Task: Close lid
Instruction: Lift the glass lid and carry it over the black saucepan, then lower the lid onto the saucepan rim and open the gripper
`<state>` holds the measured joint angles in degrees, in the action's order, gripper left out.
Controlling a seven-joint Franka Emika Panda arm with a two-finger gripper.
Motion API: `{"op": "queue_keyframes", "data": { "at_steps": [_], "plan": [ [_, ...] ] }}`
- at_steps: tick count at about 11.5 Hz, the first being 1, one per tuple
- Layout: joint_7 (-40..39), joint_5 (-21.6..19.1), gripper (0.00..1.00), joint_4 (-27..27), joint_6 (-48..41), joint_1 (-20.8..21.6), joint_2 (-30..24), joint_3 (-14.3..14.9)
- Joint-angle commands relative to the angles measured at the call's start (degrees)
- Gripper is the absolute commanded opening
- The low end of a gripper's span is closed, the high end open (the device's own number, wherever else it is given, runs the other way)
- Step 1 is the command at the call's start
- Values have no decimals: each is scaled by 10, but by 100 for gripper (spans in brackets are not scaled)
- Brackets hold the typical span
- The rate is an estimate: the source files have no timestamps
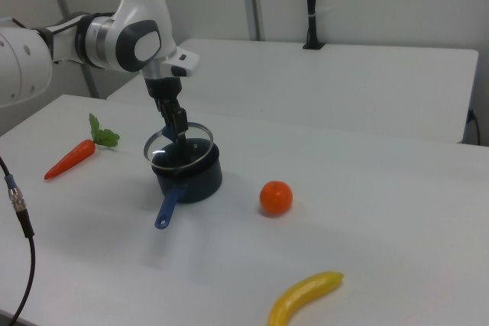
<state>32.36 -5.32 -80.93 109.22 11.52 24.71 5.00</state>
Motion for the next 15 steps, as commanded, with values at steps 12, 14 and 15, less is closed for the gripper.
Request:
{"op": "queue_keyframes", "data": {
  "at_steps": [12,14,15],
  "plan": [
    [30,7,61,42,-16,6,47,7],
    [39,7,62,42,-11,7,48,7],
    [48,7,62,43,-10,7,52,8]
  ]
}}
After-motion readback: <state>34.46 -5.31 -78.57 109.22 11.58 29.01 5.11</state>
